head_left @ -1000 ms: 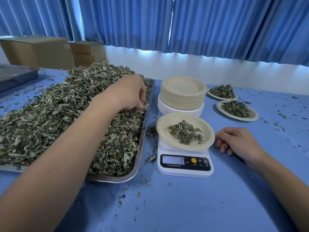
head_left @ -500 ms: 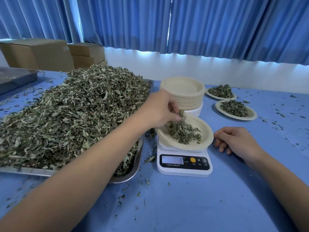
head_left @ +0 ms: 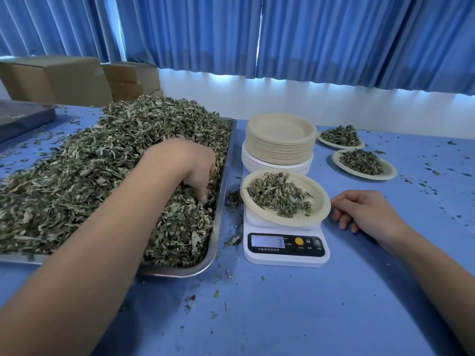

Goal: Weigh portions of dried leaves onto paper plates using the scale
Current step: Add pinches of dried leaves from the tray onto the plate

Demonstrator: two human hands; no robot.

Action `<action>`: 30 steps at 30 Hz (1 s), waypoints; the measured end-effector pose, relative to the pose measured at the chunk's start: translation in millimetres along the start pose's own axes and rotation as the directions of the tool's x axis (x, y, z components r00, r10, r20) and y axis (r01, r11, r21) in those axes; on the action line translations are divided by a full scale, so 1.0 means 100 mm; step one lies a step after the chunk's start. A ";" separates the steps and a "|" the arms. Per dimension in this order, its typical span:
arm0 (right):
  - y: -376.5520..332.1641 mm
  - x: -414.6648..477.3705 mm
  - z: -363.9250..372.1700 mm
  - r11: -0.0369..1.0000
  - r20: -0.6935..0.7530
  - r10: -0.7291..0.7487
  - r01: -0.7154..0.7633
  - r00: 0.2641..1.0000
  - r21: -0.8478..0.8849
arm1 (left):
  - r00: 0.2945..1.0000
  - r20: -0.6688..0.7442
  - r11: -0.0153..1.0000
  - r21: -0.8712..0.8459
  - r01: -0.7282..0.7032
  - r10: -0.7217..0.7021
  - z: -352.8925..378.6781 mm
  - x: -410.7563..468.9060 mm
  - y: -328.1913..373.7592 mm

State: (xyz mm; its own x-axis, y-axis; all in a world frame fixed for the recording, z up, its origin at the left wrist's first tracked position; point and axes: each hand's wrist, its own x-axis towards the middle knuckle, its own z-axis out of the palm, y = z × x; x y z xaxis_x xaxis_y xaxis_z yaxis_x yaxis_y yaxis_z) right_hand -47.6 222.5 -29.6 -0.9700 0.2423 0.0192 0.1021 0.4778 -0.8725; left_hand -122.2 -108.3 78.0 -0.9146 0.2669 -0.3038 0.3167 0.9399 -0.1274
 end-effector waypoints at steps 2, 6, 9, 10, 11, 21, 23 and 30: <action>0.00 0.00 0.00 1.000 0.000 0.000 0.000 1.000 0.001 | 1.000 0.014 0.999 -0.030 -0.010 0.010 0.05 0.03 0.01; 0.00 0.00 0.00 1.000 0.004 0.000 0.000 1.000 0.005 | 0.997 -0.082 0.987 -0.161 -0.004 -0.010 0.02 0.04 -0.01; 0.01 0.00 0.00 1.000 0.003 -0.001 0.001 1.000 0.004 | 0.977 -0.208 0.973 -0.232 -0.007 -0.043 -0.03 0.02 -0.03; 0.01 0.00 0.00 1.000 0.003 -0.003 0.003 1.000 0.003 | 0.970 -0.237 0.971 -0.240 -0.010 -0.049 -0.03 0.02 -0.04; 0.01 0.00 0.00 1.000 0.003 -0.004 0.004 1.000 0.002 | 0.967 -0.250 0.970 -0.243 -0.010 -0.052 -0.03 0.02 -0.04; -0.01 -0.01 -0.01 1.000 0.007 -0.008 0.008 1.000 0.003 | 0.957 -0.265 0.953 -0.299 0.037 -0.120 0.10 0.14 -0.07; -0.01 -0.02 -0.01 1.000 0.011 -0.009 0.009 1.000 0.000 | 0.932 -0.333 0.948 -0.316 0.030 -0.141 0.08 0.13 -0.09; -0.03 -0.03 -0.01 1.000 0.020 -0.013 0.013 1.000 0.009 | 0.859 -0.495 0.933 -0.355 -0.057 -0.135 0.10 0.18 -0.04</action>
State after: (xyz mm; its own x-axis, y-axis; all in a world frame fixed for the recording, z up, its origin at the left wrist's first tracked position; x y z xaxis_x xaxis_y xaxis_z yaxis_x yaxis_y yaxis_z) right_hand -45.2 221.3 -26.9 -0.9755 0.2192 0.0206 0.0878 0.4733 -0.8765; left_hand -137.4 -109.2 63.1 -0.9524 0.2075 0.2233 0.2589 0.9373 0.2333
